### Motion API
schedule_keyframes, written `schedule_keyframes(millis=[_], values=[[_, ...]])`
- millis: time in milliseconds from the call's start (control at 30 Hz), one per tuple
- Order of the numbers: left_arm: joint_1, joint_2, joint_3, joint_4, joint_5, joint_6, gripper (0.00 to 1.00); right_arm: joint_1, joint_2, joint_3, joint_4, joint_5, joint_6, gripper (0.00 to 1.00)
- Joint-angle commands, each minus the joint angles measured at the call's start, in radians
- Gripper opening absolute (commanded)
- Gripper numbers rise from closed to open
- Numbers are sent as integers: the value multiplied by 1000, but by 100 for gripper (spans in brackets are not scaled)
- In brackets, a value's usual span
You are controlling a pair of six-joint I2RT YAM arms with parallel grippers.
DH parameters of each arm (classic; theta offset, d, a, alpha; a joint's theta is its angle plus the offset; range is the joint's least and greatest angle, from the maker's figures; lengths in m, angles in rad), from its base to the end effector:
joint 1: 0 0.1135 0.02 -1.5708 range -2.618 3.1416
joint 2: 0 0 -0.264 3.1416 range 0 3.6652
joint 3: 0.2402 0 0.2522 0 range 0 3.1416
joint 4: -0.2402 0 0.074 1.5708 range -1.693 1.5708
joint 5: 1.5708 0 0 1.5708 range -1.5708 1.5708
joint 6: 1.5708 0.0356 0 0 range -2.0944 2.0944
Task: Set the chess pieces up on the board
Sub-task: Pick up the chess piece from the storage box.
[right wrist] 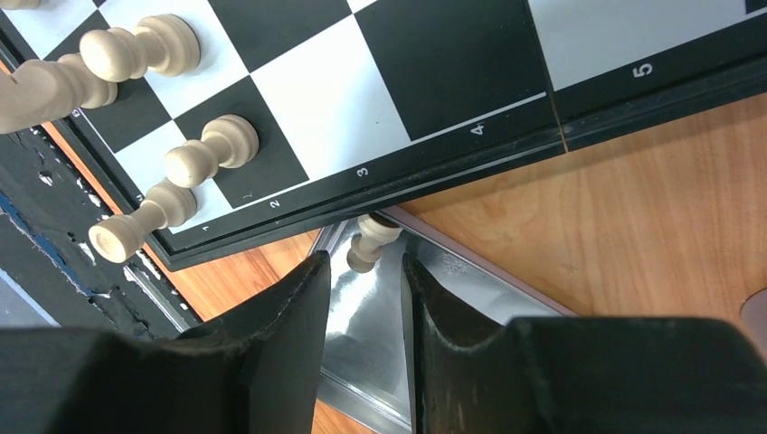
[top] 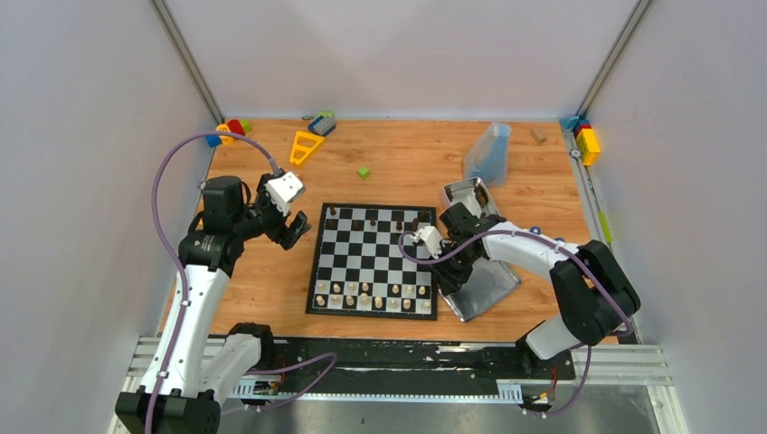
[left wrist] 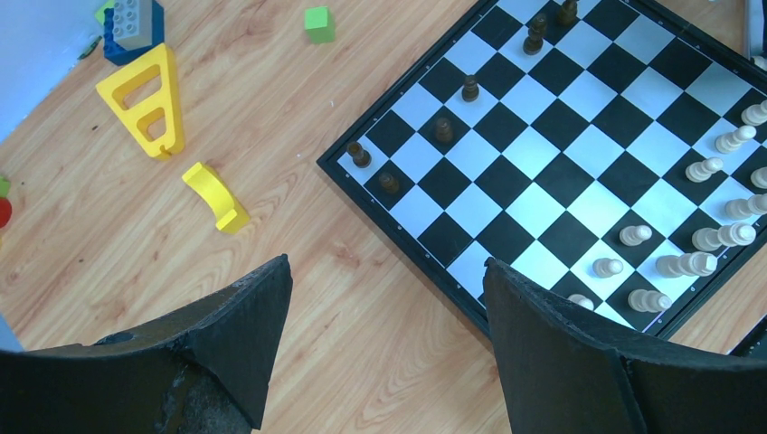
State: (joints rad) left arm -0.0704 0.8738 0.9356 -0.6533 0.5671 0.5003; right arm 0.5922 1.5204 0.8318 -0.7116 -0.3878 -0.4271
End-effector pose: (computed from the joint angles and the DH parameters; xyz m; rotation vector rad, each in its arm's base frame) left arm 0.1759 -0.0316 0.3329 0.8845 1.8817 -0.3514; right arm 0.2017 0.1519 0.1624 -1.4805 2.5476 0.5973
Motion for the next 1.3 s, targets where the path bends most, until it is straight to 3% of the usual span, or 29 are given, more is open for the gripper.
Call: schedule_keyframes(millis=[0,900,1267], values=[[7,-11,10,27,9,-10,85,4,10,-2,29,12,4,35],[6,-13,10,26,18,-1,85,16,-22,-47,57,142,-12,21],[7,-8,14,27,33,2,85,15,-36,-59,54,148,-33,23]])
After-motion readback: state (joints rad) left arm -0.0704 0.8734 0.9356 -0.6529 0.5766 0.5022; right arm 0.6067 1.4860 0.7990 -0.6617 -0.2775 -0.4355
